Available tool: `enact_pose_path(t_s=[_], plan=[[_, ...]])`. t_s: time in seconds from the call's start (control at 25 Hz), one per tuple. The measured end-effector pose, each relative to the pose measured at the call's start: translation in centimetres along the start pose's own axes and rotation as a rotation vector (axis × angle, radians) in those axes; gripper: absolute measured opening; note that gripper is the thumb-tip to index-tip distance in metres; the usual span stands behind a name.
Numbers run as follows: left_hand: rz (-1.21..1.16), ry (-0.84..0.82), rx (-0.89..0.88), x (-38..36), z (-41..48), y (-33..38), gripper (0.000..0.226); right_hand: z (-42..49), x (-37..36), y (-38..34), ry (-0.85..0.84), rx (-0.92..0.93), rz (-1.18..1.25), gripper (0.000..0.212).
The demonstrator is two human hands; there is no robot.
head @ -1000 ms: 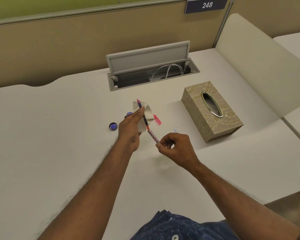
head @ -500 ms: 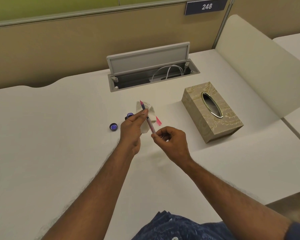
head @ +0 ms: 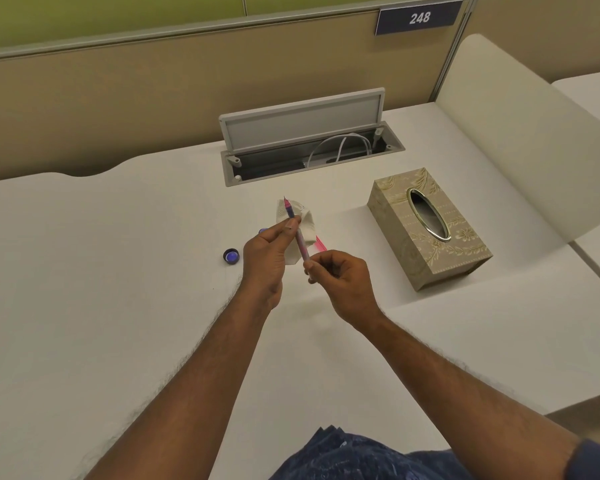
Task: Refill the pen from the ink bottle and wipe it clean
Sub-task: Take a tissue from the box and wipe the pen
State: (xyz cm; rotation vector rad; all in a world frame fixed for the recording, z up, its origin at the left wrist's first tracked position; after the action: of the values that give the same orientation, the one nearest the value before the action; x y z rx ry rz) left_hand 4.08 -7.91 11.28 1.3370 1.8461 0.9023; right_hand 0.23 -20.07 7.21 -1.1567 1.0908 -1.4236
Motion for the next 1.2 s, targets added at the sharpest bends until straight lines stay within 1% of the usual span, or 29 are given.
enact_pose_path(t_s=[0.12, 0.24, 0.36, 0.44, 0.48, 0.6, 0.68, 0.72, 0.8, 0.92, 0.96, 1.04, 1.12, 1.16, 1.2], plan=[[0.030, -0.006, -0.020, 0.04, -0.08, -0.06, 0.015, -0.19, 0.10, 0.21, -0.040, -0.107, 0.205, 0.018], [0.045, 0.014, -0.015, 0.08, -0.07, -0.12, 0.014, -0.31, 0.01, 0.30, 0.012, -0.156, 0.335, 0.019], [0.086, 0.015, -0.030, 0.12, 0.02, -0.31, 0.017, -0.32, -0.11, 0.40, 0.078, -0.166, 0.329, 0.019], [0.104, -0.007, -0.047, 0.15, 0.01, -0.42, 0.021, -0.32, -0.18, 0.60, 0.076, -0.177, 0.331, 0.009], [0.110, -0.012, -0.057, 0.13, 0.00, -0.42, 0.023, -0.36, -0.25, 0.64, 0.069, -0.186, 0.342, 0.009], [0.131, 0.012, -0.066, 0.10, 0.12, -0.49, 0.026, -0.38, -0.40, 0.75, 0.053, -0.283, 0.371, 0.030], [0.133, 0.019, -0.059, 0.13, 0.26, -0.52, 0.027, -0.40, -0.50, 0.65, 0.038, -0.342, 0.413, 0.035], [0.137, 0.022, -0.058, 0.16, 0.31, -0.55, 0.029, -0.41, -0.53, 0.59, 0.035, -0.350, 0.441, 0.032], [0.150, 0.029, -0.065, 0.17, 0.19, -0.58, 0.030, -0.35, -0.50, 0.47, 0.036, -0.328, 0.491, 0.019], [0.143, 0.017, -0.076, 0.04, -0.20, -0.47, 0.028, -0.24, -0.52, 0.13, 0.010, -0.292, 0.487, 0.008], [0.136, 0.011, -0.076, -0.03, -0.25, -0.43, 0.027, -0.28, -0.58, 0.00, 0.001, -0.296, 0.487, 0.013], [0.141, 0.024, -0.077, -0.13, -0.35, -0.32, 0.026, -0.34, -0.68, -0.16, 0.010, -0.363, 0.501, 0.028], [0.147, 0.044, -0.076, -0.19, -0.40, -0.23, 0.020, -0.32, -0.73, -0.20, 0.013, -0.399, 0.508, 0.039], [0.141, 0.046, -0.074, -0.23, -0.44, -0.16, 0.016, -0.34, -0.78, -0.21, 0.008, -0.395, 0.516, 0.040], [0.136, 0.045, -0.075, -0.25, -0.44, -0.10, 0.013, -0.34, -0.80, -0.20, 0.004, -0.383, 0.527, 0.037]])
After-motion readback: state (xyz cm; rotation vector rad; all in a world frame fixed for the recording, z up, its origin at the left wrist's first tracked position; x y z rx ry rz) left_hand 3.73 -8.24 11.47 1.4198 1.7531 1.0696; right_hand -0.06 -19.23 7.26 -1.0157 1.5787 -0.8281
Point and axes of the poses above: each hand's wrist, its own z-axis towards the middle knuckle, its own x-axis out of the back of the hand, y = z × x, the point moved 1 cm from there along z, towards the middle knuckle, and after that the axes turned 10 degrees about x, right-handed, at the moved point
